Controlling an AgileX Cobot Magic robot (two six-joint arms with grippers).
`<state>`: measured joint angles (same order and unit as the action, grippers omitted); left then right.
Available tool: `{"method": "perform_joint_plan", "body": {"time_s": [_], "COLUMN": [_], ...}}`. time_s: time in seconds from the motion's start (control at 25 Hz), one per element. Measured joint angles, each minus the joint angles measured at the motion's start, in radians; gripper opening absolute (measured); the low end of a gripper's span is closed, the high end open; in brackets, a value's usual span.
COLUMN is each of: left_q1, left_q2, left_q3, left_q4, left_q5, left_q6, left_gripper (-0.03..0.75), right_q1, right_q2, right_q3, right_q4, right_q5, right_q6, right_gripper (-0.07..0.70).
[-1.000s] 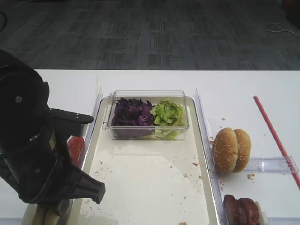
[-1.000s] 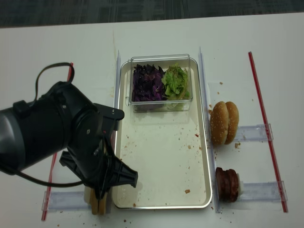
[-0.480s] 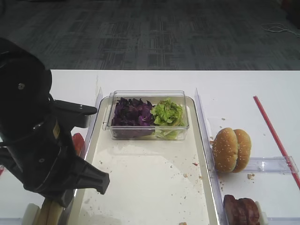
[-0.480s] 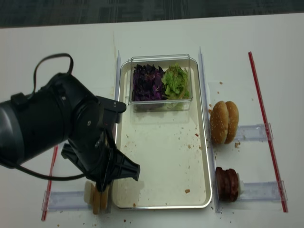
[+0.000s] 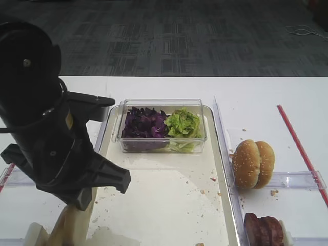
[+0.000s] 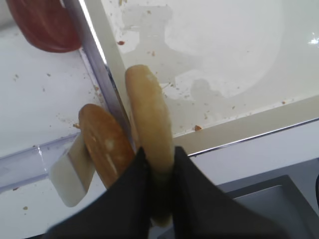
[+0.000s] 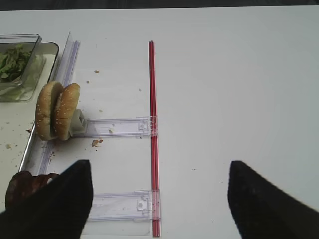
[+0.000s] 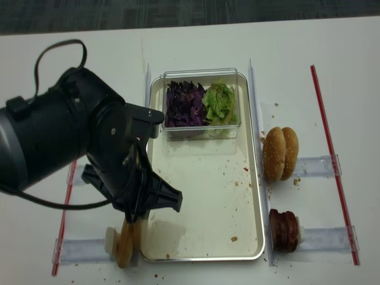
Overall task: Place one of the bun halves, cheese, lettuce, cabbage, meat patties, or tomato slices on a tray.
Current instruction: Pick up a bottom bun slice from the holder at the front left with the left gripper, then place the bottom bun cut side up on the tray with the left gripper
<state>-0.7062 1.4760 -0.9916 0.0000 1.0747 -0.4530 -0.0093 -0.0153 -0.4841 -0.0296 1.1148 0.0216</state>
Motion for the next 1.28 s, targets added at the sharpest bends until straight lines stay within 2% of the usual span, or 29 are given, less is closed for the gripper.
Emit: {"method": "perform_joint_plan", "body": {"time_s": [0.28,0.56,0.64,0.8,0.96,1.12,1.28], "left_q1": [0.0,0.0,0.0,0.0,0.0,0.01,0.068], "left_q2": [0.0,0.0,0.0,0.0,0.0,0.02,0.065], "left_q3": [-0.052,-0.073,-0.073,-0.073,-0.073,-0.073,-0.073], "left_q4": [-0.012,-0.038,-0.04,-0.097,-0.22,-0.333,-0.46], "left_q5": [0.025,0.026,0.012,-0.07,-0.136,-0.14,-0.124], "left_q6": [0.026,0.059,0.084,0.197,0.344,0.476,0.618], "left_gripper": [0.083,0.083,0.082,0.081,0.081,0.08,0.08], "right_q1": [0.0,0.0,0.0,0.0,0.0,0.0,0.0], "right_q2": [0.0,0.0,0.0,0.0,0.0,0.0,0.0], "right_q3": [0.0,0.0,0.0,0.0,0.0,0.0,0.0], "right_q4": [0.0,0.0,0.0,0.0,0.0,0.0,0.0], "right_q5": [0.0,0.0,0.0,0.0,0.0,0.0,0.0], "right_q6": [0.0,0.0,0.0,0.0,0.0,0.0,0.0], "right_gripper": [0.589,0.589,0.589,0.589,0.589,0.589,0.589]}}
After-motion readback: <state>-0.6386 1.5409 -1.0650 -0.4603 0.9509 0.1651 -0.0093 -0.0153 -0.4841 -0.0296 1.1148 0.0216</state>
